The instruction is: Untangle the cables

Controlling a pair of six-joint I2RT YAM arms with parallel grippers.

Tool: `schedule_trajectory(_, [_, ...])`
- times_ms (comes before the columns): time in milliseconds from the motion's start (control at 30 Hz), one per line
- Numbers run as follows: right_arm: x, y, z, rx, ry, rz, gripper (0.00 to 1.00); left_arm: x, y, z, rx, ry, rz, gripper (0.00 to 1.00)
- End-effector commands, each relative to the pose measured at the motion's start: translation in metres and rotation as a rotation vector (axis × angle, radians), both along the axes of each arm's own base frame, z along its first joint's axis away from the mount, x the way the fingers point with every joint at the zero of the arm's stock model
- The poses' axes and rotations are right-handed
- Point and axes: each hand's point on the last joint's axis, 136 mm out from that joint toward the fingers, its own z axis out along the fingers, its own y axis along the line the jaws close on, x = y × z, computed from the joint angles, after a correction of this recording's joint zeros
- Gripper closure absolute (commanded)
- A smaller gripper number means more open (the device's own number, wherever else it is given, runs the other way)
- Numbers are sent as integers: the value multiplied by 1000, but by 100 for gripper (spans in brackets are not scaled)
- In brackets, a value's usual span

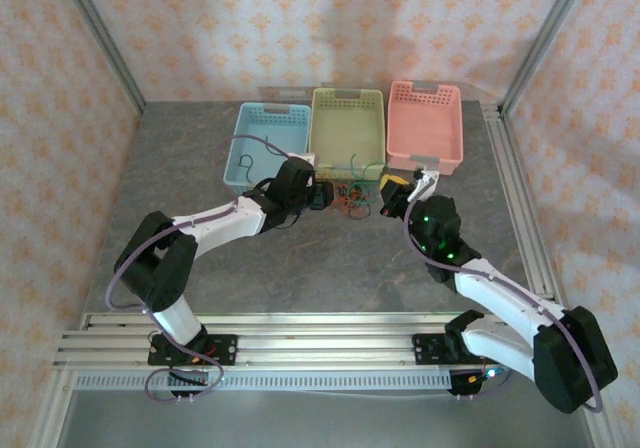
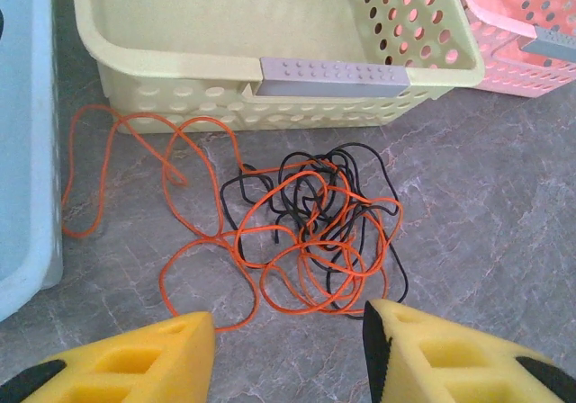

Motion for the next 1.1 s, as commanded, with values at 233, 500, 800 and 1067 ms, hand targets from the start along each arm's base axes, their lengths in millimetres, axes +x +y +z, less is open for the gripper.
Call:
schedule_trajectory(233, [53, -46, 10, -62, 39, -219, 100, 5, -1, 4, 5, 3, 2, 52])
schedule_trajectory(500, [105, -83, 7, -166, 57, -379, 100, 5, 0, 4, 7, 1, 4, 52])
schedule_trajectory(800, [178, -139, 17, -101, 120, -510, 100, 5, 0, 5, 7, 0, 6, 52])
schedule_trajectory(1067, [226, -162, -27, -115, 266, -555, 100, 5, 0, 4, 8, 3, 4, 52])
